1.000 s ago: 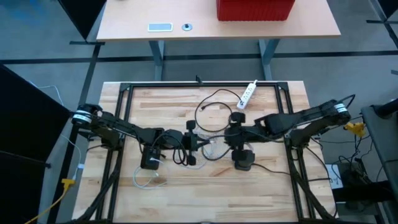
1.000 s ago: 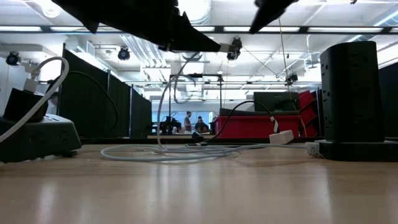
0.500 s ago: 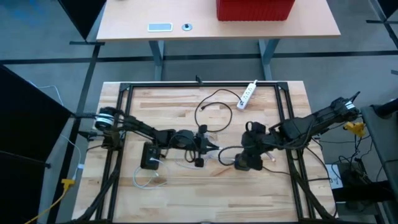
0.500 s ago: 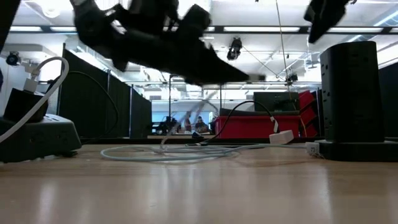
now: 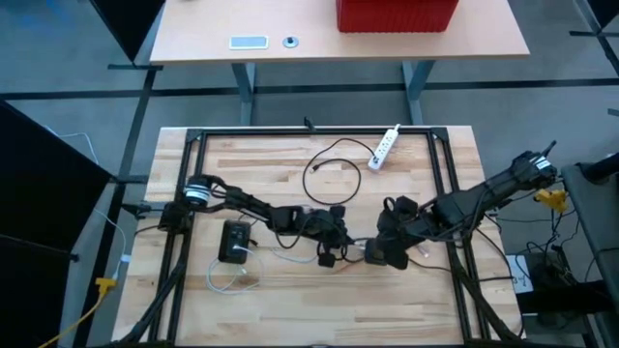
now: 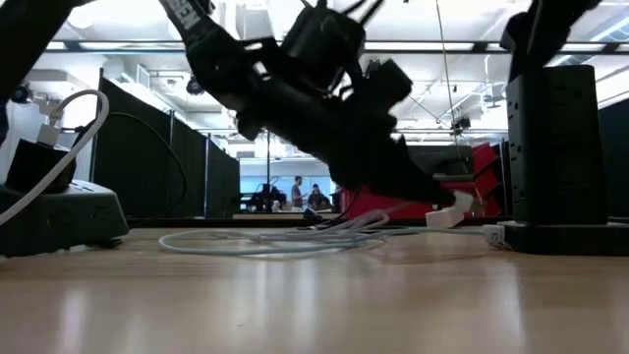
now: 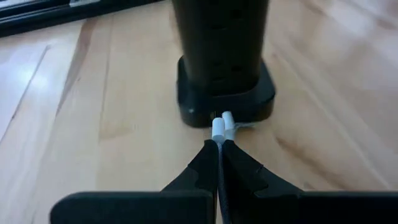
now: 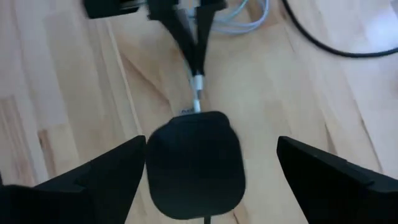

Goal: Insert USB
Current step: Insert the white charger cable into the right black outlet extension

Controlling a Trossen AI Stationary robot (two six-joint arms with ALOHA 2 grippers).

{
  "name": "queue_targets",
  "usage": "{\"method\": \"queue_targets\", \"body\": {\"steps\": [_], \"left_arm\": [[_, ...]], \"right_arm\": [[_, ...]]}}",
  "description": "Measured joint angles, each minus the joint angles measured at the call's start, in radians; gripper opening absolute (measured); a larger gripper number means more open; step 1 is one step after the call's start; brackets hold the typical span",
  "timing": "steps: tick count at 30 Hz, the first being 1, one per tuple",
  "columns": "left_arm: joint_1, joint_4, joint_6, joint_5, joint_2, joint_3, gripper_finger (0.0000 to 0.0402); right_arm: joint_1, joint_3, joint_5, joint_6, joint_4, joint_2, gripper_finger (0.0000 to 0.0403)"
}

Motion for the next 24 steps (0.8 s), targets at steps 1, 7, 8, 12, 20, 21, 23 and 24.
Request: {"method": "queue_targets", "body": {"steps": [1,7,8,12,20,21,23,24], "left_arm": [[0.004,-0.001,0.003,0.000,0.007,0.003,0.0000],[0.026,0.002,0.005,0.006,0.015,0.002,0.0000],[0.027,0.002,0.005,0.014,0.015,0.002,0.0000],[0.026,0.006,0.005,0.019,0.022,-0.001,0.0000],[0.024,0.049,-0.016,0.021,0.030,-0.007,0.0000],[0.023,0.069,-0.024,0.023,0.036,-0.007,0.0000],[0.023,0.083,-0.037,0.038,0.053,-0.007,0.0000],[0.023,0.102,-0.043,0.039,0.065,-0.007,0.0000]], "right_arm": [[0.007,-0.010,0.001,0.003,0.007,0.000,0.0346],[0.023,-0.029,0.041,-0.001,0.054,0.000,0.0346],[0.026,-0.035,0.049,-0.002,0.052,0.000,0.0346],[0.031,-0.077,0.058,0.015,0.062,0.000,0.0346],[0.034,-0.105,0.052,0.050,0.079,0.000,0.0346],[0.034,-0.105,0.050,0.048,0.086,0.000,0.0346],[0.034,-0.105,0.050,0.048,0.088,0.000,0.0346],[0.034,-0.105,0.049,0.047,0.089,0.000,0.0346]]}}
